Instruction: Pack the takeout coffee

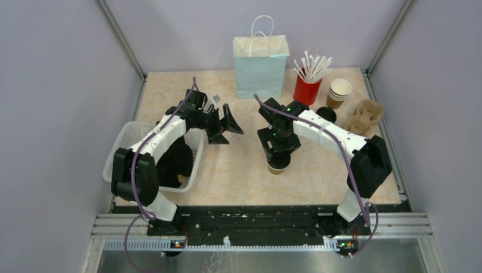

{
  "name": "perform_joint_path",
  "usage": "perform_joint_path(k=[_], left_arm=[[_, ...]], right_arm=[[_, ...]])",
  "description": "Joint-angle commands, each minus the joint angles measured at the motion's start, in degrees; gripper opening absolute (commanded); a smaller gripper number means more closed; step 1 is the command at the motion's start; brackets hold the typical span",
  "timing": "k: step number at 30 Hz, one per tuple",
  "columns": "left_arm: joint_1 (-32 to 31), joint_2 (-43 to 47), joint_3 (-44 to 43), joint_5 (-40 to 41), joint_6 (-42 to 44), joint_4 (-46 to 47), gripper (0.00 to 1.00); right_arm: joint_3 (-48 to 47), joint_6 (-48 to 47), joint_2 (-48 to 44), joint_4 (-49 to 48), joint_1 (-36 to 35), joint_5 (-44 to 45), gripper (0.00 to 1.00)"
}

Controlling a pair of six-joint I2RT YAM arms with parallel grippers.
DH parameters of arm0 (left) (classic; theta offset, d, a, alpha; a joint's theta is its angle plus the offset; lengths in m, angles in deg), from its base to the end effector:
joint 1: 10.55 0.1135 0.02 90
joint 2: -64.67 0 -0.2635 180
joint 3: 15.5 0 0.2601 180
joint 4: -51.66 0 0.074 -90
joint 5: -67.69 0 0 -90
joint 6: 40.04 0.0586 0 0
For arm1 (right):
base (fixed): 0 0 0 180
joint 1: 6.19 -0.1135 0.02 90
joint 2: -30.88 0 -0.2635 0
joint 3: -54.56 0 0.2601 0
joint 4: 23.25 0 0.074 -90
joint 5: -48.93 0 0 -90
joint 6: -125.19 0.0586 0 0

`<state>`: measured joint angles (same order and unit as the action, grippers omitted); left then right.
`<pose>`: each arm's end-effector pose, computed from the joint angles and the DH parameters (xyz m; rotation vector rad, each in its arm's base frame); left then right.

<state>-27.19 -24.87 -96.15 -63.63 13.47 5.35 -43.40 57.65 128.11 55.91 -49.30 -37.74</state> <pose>0.3168 -0.1351 0.2399 -0.1477 2.6541 -1.2603 0.2504 0.2297 0.2484 -0.5183 2.8931 0.0894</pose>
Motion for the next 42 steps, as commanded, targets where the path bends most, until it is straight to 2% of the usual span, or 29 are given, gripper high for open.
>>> perform_joint_path(k=[1, 42], left_arm=[[-0.1, 0.9, -0.1, -1.0, -0.2, 2.5, 0.98], [-0.1, 1.1, 0.1, -1.1, 0.0, 2.4, 0.98]], right_arm=[[0.7, -0.5, -0.7, -0.1, -0.9, 0.4, 0.79], [1.9, -0.3, 0.0, -1.5, -2.0, 0.3, 0.82]])
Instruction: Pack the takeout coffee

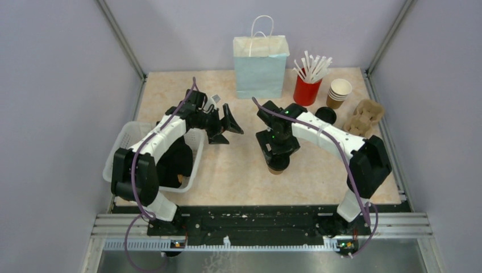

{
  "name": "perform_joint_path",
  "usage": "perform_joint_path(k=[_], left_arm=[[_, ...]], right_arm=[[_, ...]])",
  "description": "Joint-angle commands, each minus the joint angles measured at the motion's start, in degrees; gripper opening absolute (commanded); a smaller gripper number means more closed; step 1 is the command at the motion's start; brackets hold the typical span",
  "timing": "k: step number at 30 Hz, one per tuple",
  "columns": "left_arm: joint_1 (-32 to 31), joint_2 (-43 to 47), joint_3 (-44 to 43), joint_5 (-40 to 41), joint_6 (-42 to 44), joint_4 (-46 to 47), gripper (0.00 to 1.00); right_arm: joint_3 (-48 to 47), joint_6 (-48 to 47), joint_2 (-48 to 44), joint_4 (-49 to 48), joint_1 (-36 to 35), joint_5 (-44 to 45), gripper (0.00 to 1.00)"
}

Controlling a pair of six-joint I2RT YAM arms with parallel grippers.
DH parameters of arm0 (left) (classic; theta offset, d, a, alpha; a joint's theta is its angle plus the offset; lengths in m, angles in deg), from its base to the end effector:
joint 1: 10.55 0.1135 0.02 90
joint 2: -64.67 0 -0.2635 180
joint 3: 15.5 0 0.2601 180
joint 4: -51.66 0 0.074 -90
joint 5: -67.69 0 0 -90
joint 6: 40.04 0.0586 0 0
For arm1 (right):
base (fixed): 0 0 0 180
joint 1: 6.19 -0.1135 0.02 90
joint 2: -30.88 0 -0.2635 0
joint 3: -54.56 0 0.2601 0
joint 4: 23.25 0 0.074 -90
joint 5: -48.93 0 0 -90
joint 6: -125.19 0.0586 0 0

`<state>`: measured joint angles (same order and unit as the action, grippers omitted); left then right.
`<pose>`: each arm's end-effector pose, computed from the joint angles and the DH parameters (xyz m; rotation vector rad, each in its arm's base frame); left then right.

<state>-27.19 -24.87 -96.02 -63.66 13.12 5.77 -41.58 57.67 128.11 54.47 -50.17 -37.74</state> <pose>0.3172 -0.1352 0.2397 -0.1527 2.6507 -1.2635 0.2463 0.2329 0.2400 -0.5411 2.8951 0.0865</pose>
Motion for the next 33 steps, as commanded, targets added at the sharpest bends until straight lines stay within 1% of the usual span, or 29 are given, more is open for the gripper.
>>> perform_joint_path(k=[1, 6, 10, 14, 17, 18, 20, 23, 25, 27, 28, 30, 33], left_arm=[[-0.1, 1.1, 0.0, -1.1, 0.4, 2.0, 0.99], [-0.1, 1.1, -0.1, -1.2, 0.3, 2.2, 0.98], [-0.1, 1.2, -0.3, -1.1, 0.4, 2.0, 0.98], [-0.1, 1.1, -0.3, -1.3, 0.4, 2.0, 0.99], [-1.0, 0.3, -0.6, -3.5, 0.1, 3.1, 0.98], [-1.8, -0.3, -1.0, -4.4, 0.2, 3.3, 0.98], [-4.9, -1.5, -2.5, -5.2, 0.4, 3.4, 0.98], [-10.1, -3.7, -3.4, -6.6, -1.0, 6.6, 0.94], [-12.8, -5.8, -4.1, -6.5, -2.4, 7.7, 0.87], [-14.8, -8.1, -5.7, -5.4, -2.8, 8.4, 0.81], [-15.5, -9.2, -6.3, -4.7, -2.9, 8.4, 0.79], [-16.5, -10.8, -6.7, -4.3, -3.3, 9.2, 0.72], [-17.1, -12.2, -6.8, -4.1, -3.8, 9.5, 0.63]], right_arm=[[0.1, -0.3, 0.0, 0.0, -1.1, 0.4, 0.82], [0.5, -0.3, -0.1, -0.6, -1.2, 0.6, 0.84], [-1.0, -0.4, 0.4, -0.4, -1.2, 1.0, 0.87], [-5.4, -0.5, 0.0, 1.3, -1.1, 1.7, 0.93], [-8.3, -1.2, -1.4, 3.3, 0.0, 0.9, 0.94], [-8.2, -1.4, -2.6, 3.4, 1.1, -0.6, 0.94], [-5.1, -1.6, -7.2, 1.0, 4.9, -6.7, 0.94], [5.6, -1.2, -15.7, -7.9, 13.3, -21.0, 0.92], [13.8, -0.5, -20.4, -15.7, 19.8, -30.1, 0.89], [19.8, 0.0, -23.2, -20.3, 24.6, -37.2, 0.87], [22.3, 0.3, -24.1, -22.7, 26.8, -39.8, 0.85], [26.9, 1.1, -25.5, -27.3, 28.6, -44.1, 0.81], [30.9, 1.5, -25.7, -30.2, 29.9, -45.9, 0.74]])
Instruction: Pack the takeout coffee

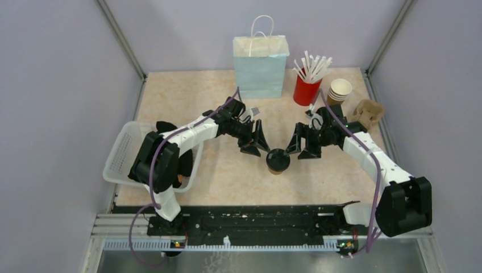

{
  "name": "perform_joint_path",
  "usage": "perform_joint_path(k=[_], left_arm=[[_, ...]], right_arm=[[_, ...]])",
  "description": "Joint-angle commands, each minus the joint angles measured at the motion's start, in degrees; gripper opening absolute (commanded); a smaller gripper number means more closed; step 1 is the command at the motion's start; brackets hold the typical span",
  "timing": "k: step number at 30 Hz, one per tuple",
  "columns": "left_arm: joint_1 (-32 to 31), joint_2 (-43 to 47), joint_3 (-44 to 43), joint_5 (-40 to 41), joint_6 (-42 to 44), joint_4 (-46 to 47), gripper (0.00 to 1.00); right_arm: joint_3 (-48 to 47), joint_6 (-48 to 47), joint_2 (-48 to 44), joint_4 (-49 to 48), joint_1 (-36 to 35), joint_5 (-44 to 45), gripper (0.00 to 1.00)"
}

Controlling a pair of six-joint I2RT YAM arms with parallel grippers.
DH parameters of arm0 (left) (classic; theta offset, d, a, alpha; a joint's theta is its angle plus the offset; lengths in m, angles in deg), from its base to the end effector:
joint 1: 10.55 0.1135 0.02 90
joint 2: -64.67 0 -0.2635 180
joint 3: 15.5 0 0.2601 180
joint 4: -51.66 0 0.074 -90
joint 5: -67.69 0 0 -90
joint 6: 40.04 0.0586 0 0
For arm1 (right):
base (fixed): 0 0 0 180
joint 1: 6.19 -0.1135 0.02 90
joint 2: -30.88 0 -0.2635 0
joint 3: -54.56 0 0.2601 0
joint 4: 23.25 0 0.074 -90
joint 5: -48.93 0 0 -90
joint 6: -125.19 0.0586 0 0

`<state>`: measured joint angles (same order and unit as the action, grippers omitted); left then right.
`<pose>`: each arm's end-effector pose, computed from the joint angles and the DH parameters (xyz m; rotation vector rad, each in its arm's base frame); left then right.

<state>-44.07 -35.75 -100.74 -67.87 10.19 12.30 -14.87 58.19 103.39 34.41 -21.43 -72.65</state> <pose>0.2982 -0.2477 0.2109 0.2188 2.7660 -1.4513 0.2439 0.0982 0.2427 -0.0161 2.6921 0.9469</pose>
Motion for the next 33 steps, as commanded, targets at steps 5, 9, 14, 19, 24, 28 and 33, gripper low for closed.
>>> perform_joint_path(k=[5, 9, 14, 19, 24, 28, 33], left_arm=[[-0.3, -1.6, -0.9, 2.6, 0.2, 1.2, 0.47], [-0.3, -2.1, 0.2, 3.4, 0.2, 1.5, 0.41], [-0.3, -3.5, 0.2, 3.2, -0.6, 2.9, 0.38], [-0.7, -4.5, -0.3, 2.4, -1.6, 4.3, 0.39], [-1.4, -5.6, -0.7, 2.6, -1.5, 4.2, 0.40], [-1.4, -5.8, -0.6, 2.6, -1.3, 4.1, 0.39], [-1.4, -5.6, -0.6, 3.4, -0.4, 3.0, 0.39]], right_arm=[[8.3, 0.9, -0.6, -13.7, 2.4, -11.1, 0.66], [8.6, -0.3, 2.1, -14.2, 2.5, -12.2, 0.55], [7.7, -2.1, 3.9, -13.1, 2.6, -12.2, 0.55], [7.7, -2.8, 4.4, -12.7, 2.6, -12.2, 0.54], [8.4, -2.3, 4.5, -13.4, 2.6, -12.3, 0.53], [8.7, -1.9, 4.4, -14.1, 2.6, -12.5, 0.51], [9.1, -1.3, 4.8, -14.3, 2.5, -12.1, 0.46]])
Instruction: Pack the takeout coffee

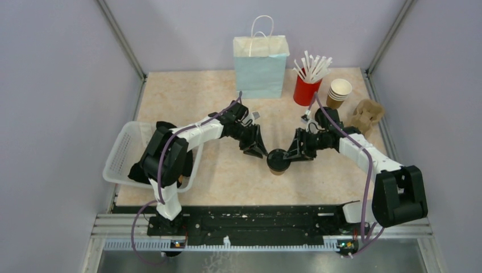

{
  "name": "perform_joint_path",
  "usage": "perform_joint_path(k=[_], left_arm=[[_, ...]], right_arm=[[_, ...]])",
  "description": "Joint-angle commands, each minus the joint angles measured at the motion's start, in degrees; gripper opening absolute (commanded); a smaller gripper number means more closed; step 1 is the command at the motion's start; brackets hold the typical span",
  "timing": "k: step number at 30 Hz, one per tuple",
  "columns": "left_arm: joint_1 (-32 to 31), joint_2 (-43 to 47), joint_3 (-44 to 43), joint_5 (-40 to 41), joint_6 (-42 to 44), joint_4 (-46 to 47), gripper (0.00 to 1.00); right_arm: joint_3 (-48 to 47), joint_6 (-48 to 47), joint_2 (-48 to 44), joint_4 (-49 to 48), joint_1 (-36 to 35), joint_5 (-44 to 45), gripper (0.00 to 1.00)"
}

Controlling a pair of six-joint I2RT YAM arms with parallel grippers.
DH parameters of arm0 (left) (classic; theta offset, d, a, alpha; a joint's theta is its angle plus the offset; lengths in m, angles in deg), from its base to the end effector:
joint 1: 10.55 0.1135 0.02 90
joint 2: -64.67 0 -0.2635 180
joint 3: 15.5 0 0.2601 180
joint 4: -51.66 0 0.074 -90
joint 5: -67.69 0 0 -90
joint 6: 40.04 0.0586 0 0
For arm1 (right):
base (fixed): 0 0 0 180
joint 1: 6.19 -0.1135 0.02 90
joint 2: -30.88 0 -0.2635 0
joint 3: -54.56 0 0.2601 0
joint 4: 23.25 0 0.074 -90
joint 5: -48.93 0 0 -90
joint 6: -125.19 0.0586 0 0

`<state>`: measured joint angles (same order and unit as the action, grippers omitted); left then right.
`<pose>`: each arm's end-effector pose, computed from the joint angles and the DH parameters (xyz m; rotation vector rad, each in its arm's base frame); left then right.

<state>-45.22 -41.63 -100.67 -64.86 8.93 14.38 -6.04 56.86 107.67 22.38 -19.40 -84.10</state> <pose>0.3047 -0.2590 0.1728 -0.1522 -2.8050 1.3432 0.2486 0.0994 0.1945 -0.0661 2.6649 1.1972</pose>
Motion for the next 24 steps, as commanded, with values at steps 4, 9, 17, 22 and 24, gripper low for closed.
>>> perform_joint_path(k=[4, 9, 17, 22, 24], left_arm=[[-0.3, 0.8, -1.3, 1.9, 2.1, -1.1, 0.40], [-0.2, 2.2, -2.3, 1.6, 2.0, -1.5, 0.46], [-0.3, 3.0, -1.9, 0.5, 1.5, -1.2, 0.50], [-0.2, 3.8, -1.8, 0.5, 1.5, -1.5, 0.52], [-0.3, 3.6, -1.6, 0.2, 1.5, -1.2, 0.52]], right_arm=[[1.0, 0.7, 0.4, -2.7, 0.5, 0.3, 0.43], [1.4, 0.9, -1.2, -1.7, 1.5, 0.8, 0.45], [3.7, 0.4, -3.0, -2.3, 4.3, -2.9, 0.61], [4.8, 0.6, -1.4, -5.1, 4.3, -6.0, 0.60], [5.3, 0.9, -0.7, -6.3, 4.3, -6.7, 0.58]])
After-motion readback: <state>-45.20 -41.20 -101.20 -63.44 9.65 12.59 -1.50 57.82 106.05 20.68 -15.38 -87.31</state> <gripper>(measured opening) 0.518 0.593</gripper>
